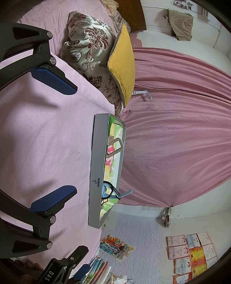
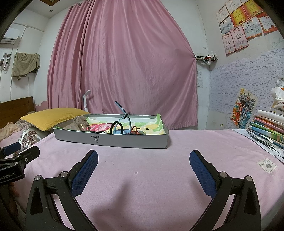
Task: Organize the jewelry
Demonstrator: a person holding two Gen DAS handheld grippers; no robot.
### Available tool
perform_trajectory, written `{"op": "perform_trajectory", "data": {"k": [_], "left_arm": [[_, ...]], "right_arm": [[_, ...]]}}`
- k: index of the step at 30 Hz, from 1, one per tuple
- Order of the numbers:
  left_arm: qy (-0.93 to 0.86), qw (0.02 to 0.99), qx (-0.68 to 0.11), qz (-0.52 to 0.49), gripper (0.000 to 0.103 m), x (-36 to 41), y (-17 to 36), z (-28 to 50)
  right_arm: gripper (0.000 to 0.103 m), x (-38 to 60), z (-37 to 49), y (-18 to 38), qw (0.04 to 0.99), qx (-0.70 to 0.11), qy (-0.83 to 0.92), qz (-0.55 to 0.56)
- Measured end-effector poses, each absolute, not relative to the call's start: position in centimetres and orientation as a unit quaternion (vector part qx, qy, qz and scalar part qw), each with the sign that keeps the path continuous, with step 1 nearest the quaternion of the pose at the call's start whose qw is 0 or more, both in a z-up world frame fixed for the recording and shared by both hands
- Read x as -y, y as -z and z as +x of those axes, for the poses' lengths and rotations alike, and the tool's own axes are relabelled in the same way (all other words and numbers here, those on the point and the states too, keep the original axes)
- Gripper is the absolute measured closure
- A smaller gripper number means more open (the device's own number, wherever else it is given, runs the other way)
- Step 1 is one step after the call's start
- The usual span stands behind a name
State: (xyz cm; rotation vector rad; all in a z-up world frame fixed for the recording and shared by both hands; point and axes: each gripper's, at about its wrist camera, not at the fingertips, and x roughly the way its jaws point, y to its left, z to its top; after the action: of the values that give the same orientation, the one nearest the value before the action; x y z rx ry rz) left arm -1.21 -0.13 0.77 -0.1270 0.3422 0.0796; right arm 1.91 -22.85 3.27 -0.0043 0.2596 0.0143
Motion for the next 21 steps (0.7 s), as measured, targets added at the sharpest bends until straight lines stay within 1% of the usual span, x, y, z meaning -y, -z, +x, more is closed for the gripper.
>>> {"op": "perform_trajectory", "data": {"k": [21], "left_arm": [[-0.051, 0.98, -0.185, -0.057, 0.001, 0.04, -0.38, -1.08]], "right_arm": [[0.002, 22.65, 1.97, -3.19, 0.992, -0.129, -0.008, -0.004]]}}
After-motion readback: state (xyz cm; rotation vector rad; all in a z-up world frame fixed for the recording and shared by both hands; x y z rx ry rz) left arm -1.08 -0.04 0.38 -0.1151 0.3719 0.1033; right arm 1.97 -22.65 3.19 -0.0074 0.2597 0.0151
